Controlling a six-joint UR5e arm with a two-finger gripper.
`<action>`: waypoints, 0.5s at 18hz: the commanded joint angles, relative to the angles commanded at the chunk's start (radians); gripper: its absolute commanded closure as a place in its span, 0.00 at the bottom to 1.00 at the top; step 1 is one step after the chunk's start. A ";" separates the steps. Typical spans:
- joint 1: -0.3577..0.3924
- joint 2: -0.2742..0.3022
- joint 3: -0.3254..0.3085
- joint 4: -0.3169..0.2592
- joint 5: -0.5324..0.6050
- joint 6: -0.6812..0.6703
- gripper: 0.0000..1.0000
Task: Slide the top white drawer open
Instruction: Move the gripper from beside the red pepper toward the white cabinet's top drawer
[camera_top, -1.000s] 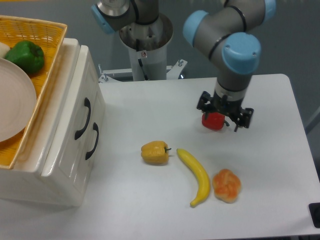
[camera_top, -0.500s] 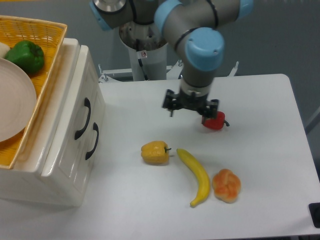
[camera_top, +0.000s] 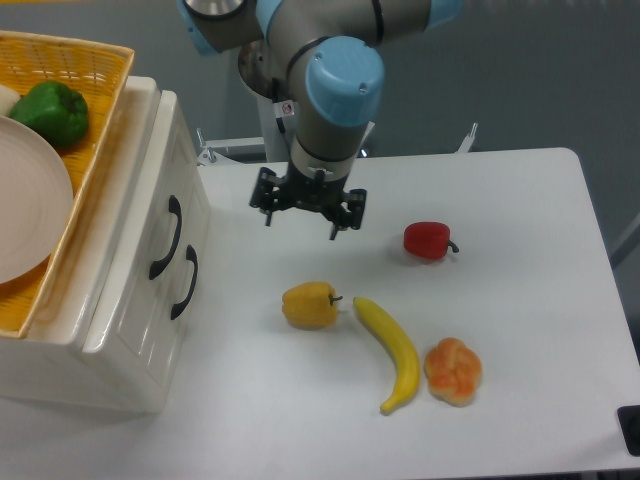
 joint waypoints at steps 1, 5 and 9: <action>-0.015 0.000 0.000 0.000 -0.006 -0.012 0.00; -0.040 -0.002 0.000 0.003 -0.020 -0.064 0.00; -0.045 -0.009 0.002 0.006 -0.078 -0.071 0.00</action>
